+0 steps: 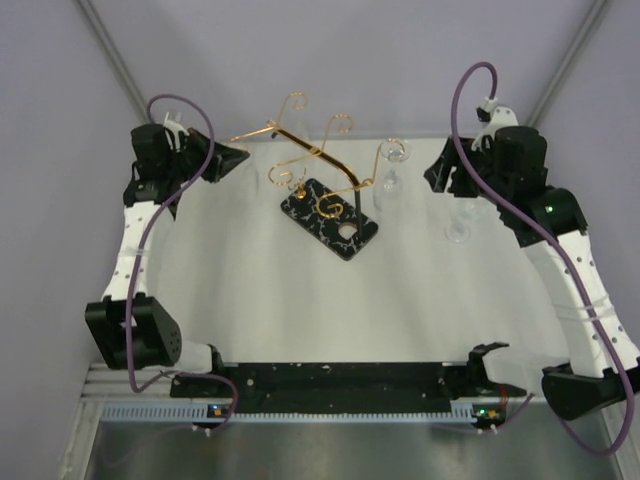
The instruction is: Take the wine glass off the wine glass rack
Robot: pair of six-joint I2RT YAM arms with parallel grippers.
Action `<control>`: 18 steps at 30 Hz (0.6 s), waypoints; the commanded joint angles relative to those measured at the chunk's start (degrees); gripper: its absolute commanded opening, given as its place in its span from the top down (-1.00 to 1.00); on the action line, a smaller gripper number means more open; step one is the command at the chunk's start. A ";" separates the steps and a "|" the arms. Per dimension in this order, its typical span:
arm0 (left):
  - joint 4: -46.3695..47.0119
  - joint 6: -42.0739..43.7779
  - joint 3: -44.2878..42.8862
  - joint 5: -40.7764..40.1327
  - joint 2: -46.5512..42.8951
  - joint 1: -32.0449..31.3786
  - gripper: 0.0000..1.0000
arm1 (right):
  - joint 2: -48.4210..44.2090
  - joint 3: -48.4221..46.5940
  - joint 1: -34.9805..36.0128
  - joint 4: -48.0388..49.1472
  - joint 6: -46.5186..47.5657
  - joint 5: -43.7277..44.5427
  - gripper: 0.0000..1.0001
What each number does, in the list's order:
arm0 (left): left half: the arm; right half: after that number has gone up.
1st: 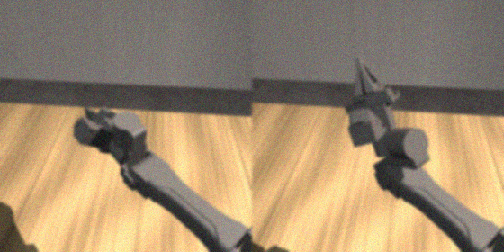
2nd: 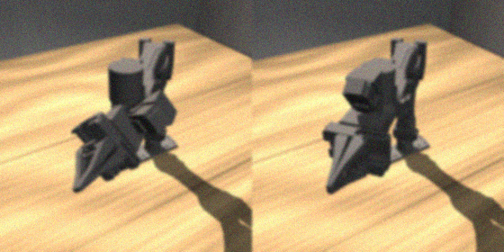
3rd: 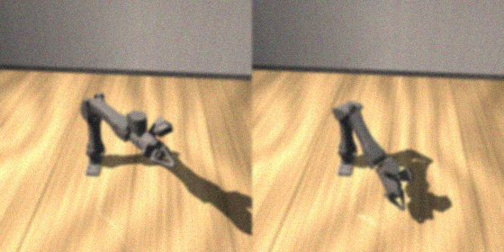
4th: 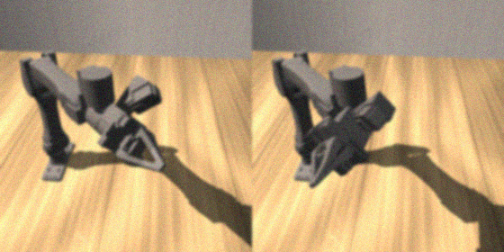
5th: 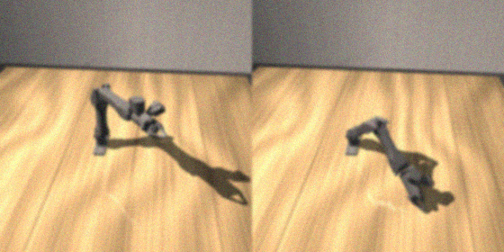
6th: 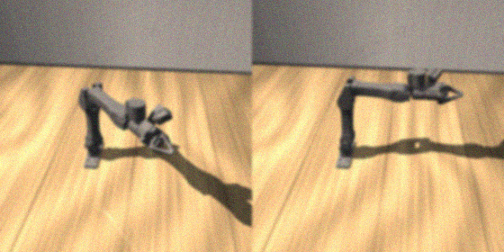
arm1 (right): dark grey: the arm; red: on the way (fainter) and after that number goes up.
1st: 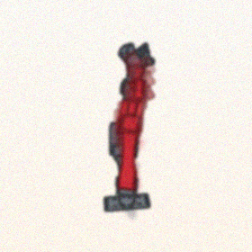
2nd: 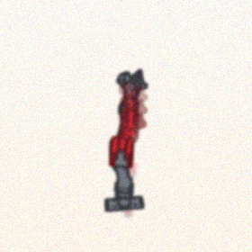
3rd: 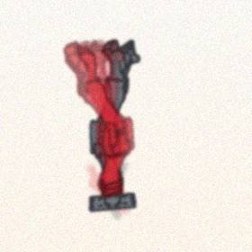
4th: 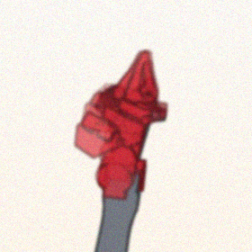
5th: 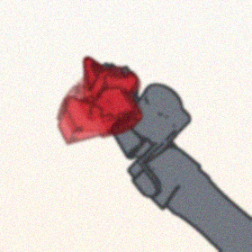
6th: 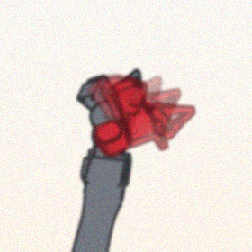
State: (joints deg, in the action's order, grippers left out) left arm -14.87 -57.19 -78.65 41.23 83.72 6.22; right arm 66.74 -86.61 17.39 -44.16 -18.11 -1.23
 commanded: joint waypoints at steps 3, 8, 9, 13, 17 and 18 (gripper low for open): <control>-2.96 4.18 2.89 1.48 -10.84 0.02 1.00 | -0.91 0.65 3.09 0.48 -0.52 0.62 -0.25; -5.25 5.33 3.86 2.53 -18.14 0.11 1.00 | -0.56 0.30 3.18 -0.57 -1.05 -2.36 -0.27; -4.99 4.64 3.94 3.49 -19.20 0.11 1.00 | -0.56 0.30 3.18 -0.57 -1.14 -3.41 -0.28; -2.01 -0.45 3.69 8.33 -23.07 0.02 1.00 | -0.82 0.56 3.18 -0.49 -2.37 -8.51 -0.31; -0.16 -4.41 1.05 11.49 -25.71 0.02 1.00 | -1.96 1.00 3.18 -0.49 -3.34 -9.75 -0.32; 0.89 -5.81 0.70 12.20 -26.32 -0.07 1.00 | -2.23 1.09 3.18 -0.49 -3.60 -10.27 -0.32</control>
State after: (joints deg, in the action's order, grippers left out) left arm -19.55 -58.02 -74.89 48.45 59.88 6.22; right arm 66.74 -85.84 20.03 -45.45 -20.05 -8.16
